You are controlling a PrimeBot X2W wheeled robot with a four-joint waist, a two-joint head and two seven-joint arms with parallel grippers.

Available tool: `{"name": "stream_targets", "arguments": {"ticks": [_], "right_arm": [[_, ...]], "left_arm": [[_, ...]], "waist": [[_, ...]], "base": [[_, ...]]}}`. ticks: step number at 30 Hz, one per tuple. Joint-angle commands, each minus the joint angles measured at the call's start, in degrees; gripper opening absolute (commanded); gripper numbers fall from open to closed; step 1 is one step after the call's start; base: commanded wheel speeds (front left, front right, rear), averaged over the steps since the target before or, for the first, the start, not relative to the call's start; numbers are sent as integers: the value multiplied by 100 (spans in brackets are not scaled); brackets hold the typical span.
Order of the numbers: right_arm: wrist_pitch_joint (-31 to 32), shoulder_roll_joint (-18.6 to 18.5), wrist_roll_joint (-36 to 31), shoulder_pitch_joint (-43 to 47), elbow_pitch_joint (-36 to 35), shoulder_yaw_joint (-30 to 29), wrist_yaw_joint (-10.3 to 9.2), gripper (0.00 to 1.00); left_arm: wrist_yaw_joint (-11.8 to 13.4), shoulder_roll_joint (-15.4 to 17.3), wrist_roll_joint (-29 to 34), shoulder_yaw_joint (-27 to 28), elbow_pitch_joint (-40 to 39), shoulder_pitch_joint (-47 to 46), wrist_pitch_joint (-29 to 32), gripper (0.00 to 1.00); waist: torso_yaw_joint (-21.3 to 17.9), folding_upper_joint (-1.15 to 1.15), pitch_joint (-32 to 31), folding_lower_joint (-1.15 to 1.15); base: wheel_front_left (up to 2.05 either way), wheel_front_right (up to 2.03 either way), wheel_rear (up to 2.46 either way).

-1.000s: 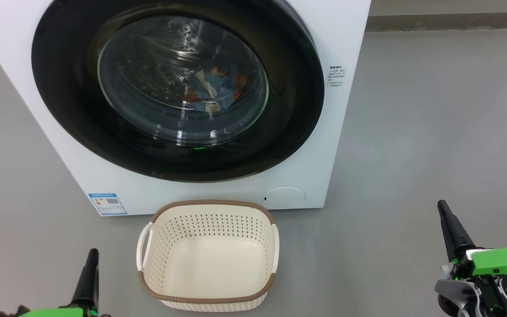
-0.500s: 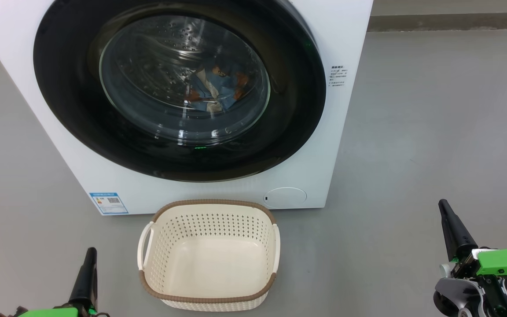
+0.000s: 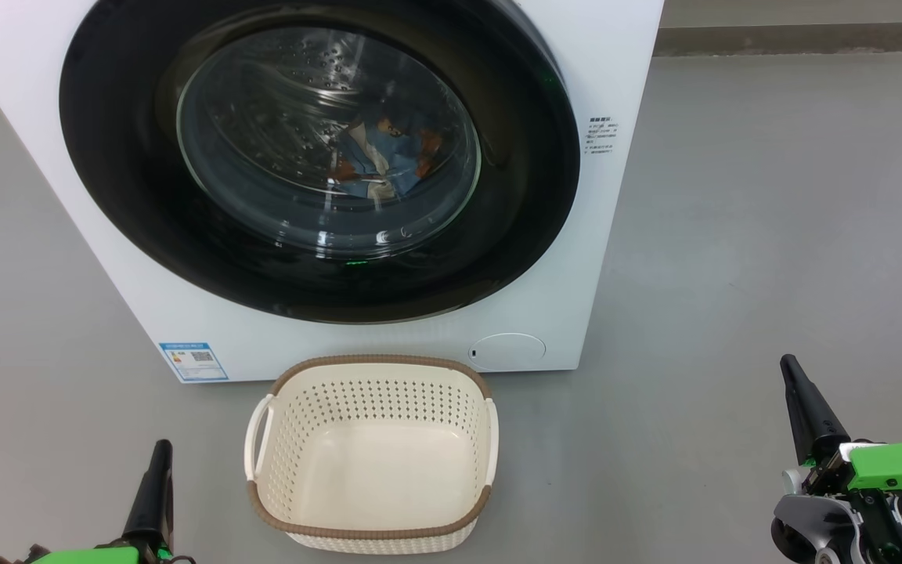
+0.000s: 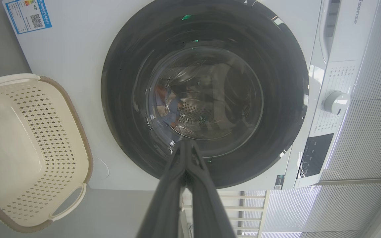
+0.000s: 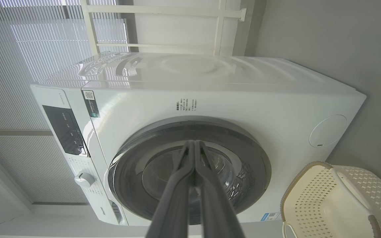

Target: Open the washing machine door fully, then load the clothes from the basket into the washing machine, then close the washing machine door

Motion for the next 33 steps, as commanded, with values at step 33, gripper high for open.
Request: {"name": "stream_targets", "arguments": {"ticks": [33], "right_arm": [[34, -48, -2, -28, -176, 105, 2, 0]], "left_arm": [[-38, 48, -38, 191, -139, -267, 42, 0]], "waist": [[0, 0, 0, 0]], "base": [[0, 0, 0]]}}
